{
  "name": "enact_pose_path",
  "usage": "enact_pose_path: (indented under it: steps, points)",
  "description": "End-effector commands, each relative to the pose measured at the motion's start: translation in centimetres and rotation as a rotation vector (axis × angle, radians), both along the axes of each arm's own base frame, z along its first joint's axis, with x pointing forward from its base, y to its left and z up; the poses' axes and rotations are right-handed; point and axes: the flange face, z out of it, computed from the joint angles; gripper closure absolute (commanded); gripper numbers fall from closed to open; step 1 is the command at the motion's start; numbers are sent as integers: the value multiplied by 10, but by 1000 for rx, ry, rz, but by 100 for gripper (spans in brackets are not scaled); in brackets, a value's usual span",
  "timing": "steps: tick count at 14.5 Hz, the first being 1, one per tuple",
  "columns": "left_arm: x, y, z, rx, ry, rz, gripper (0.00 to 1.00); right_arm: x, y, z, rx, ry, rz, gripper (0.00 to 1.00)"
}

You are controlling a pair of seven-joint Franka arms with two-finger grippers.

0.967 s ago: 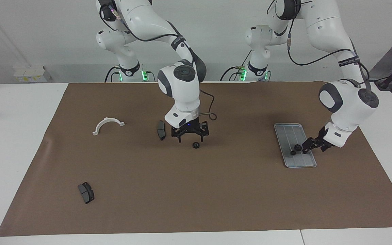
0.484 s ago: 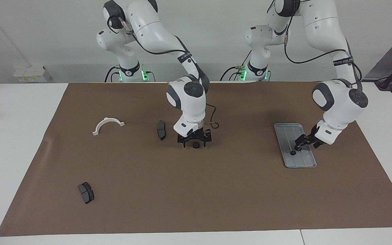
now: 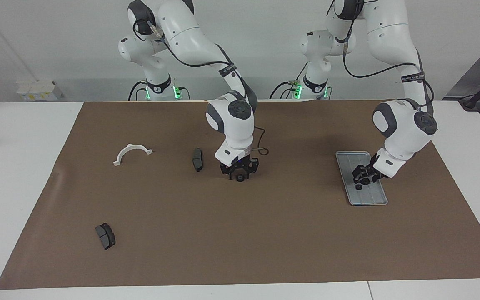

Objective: Place bearing gear from tray to pile

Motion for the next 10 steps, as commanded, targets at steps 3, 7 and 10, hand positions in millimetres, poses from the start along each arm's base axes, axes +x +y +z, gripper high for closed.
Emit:
enact_pose_path:
  steps: [3, 7, 10]
  points:
    - [-16, 4, -3, 7, 3, -11, 35, -5, -3, 5, 9, -16, -15, 37]
    - [-16, 5, -3, 7, 3, -11, 55, -5, -2, 5, 16, -23, -28, 37]
    - [-16, 5, -3, 7, 3, -12, 76, -9, 0, 2, 17, -25, -21, 39]
